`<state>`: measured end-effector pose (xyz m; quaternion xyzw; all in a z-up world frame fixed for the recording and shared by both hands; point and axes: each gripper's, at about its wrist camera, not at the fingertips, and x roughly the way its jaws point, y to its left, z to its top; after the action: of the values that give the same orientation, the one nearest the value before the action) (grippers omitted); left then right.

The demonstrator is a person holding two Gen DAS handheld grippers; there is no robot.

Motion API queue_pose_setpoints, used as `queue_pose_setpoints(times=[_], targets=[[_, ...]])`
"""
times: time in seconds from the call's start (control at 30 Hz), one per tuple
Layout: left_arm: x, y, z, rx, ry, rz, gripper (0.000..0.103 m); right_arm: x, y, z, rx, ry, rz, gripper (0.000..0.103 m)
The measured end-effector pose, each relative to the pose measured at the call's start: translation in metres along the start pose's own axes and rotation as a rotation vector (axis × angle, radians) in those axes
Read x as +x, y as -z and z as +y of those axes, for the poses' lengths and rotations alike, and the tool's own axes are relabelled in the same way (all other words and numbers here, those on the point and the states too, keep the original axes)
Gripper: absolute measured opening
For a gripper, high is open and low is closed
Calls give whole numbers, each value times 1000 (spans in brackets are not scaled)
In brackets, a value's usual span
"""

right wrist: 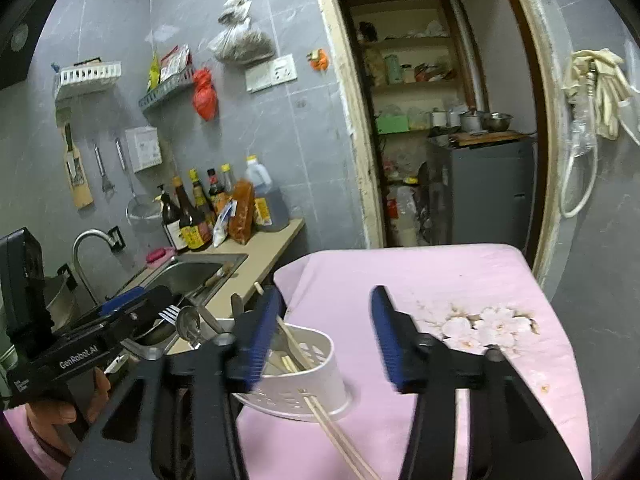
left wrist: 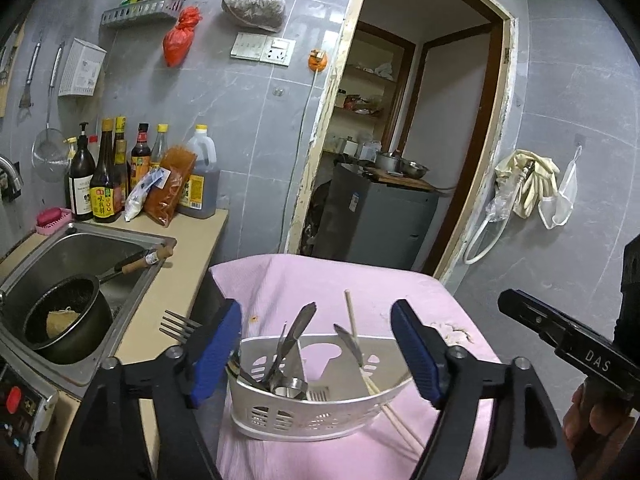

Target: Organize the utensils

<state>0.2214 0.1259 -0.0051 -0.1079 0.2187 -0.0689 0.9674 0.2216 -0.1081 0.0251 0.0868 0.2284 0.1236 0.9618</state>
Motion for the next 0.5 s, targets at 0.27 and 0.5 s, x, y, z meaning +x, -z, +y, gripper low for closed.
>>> queue_pose_setpoints(times=[0.27,0.5], targets=[[-28,1,-19,-3,-16,-39,96,-48,2,-26,33,30,-59,78],[-62,18,-38,-37,-36,-59,102,-96,12,-46,45,52,-70,96]])
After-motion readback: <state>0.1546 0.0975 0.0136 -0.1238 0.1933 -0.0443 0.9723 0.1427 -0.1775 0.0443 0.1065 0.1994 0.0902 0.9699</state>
